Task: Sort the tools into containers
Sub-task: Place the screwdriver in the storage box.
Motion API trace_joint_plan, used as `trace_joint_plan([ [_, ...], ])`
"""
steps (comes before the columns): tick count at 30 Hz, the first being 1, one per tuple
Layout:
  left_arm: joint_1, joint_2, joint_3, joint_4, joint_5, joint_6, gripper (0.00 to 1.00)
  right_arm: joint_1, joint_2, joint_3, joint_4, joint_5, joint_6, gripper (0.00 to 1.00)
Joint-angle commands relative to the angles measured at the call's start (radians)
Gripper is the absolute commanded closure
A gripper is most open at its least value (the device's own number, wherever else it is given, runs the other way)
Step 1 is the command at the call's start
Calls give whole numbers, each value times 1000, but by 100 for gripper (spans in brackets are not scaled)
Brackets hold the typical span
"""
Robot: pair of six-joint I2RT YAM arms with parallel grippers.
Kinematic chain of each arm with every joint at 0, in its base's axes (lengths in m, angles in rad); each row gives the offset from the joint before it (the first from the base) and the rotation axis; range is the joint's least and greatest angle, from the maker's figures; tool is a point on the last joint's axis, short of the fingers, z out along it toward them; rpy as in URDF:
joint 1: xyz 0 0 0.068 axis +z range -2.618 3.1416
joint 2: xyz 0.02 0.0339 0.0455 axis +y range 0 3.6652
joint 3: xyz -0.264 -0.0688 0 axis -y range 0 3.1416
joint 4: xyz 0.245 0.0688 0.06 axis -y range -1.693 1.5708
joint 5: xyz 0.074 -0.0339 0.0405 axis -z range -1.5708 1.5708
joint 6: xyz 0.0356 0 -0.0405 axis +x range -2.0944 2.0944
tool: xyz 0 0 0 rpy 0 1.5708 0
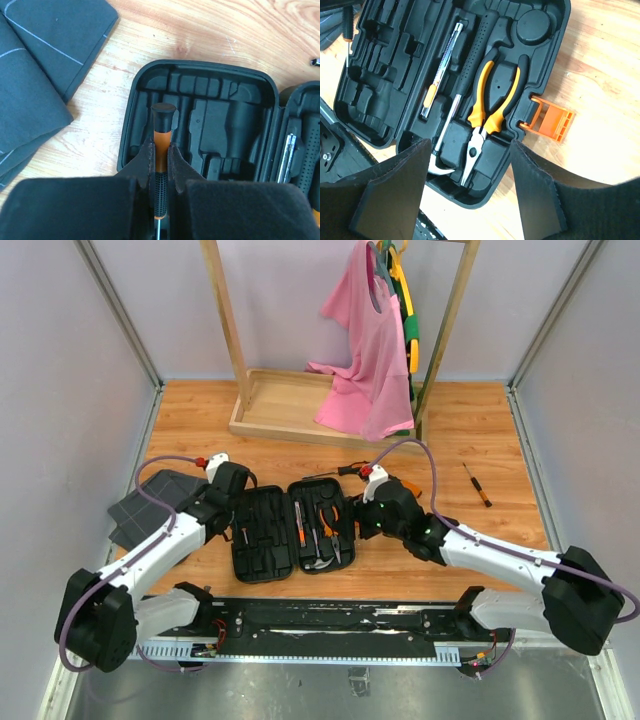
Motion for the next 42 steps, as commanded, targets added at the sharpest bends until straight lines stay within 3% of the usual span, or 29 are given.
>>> trace_joint_plan([
  [1, 5, 49, 29, 38, -54, 0, 100, -16, -49, -10, -59, -8, -48, 34],
  [20, 5, 223, 73, 51, -135, 63, 99, -24, -46, -2, -91, 2, -62, 32],
  [42, 4, 218, 61, 61, -65, 59, 60, -24, -65, -30, -86, 12, -26, 31],
])
